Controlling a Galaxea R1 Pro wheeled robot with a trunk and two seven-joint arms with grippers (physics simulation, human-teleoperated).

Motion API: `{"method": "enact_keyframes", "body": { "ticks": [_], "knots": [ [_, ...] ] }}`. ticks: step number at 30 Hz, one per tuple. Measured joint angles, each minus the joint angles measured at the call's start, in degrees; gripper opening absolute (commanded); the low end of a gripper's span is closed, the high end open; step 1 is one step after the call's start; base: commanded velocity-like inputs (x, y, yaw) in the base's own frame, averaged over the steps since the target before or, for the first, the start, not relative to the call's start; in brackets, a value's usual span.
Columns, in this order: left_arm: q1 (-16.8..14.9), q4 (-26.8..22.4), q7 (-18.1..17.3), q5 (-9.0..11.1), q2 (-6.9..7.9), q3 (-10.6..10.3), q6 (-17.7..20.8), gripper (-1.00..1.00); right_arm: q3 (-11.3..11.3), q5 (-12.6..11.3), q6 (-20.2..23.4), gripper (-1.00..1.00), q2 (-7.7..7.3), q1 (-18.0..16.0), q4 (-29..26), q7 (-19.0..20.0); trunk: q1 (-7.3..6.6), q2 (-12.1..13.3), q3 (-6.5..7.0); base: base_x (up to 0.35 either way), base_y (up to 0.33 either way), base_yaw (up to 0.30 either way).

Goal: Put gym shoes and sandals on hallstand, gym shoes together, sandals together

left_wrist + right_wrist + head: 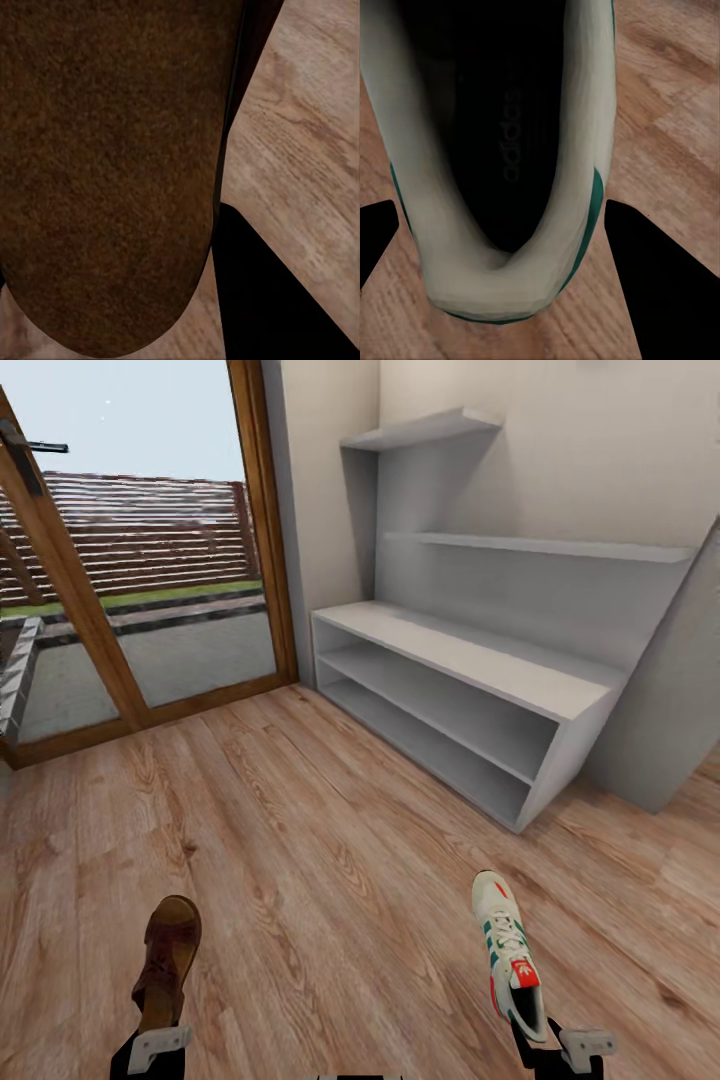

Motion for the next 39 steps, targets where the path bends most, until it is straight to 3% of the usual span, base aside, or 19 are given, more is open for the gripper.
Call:
{"method": "enact_keyframes", "body": {
  "ticks": [19,25,39],
  "knots": [
    [0.0,0.26,0.0,0.01,0.0,0.0,-0.03,-1.0,0.07,0.0,0.0,-1.0,0.16,0.0,0.0,0.0,-0.49,0.26,4.21,0.0,0.0,-0.001],
    [-0.01,0.37,0.0,0.05,0.0,0.0,-0.03,-1.0,0.08,0.0,0.0,-1.0,0.16,0.02,-0.01,-0.01,-0.64,0.34,5.68,0.0,0.0,-0.242],
    [-0.01,0.37,0.0,0.07,0.0,0.0,-0.03,-1.0,0.1,0.02,0.0,-1.0,0.25,0.02,-0.01,0.06,-3.71,5.94,8.22,0.0,0.0,-0.262]
  ]
}}
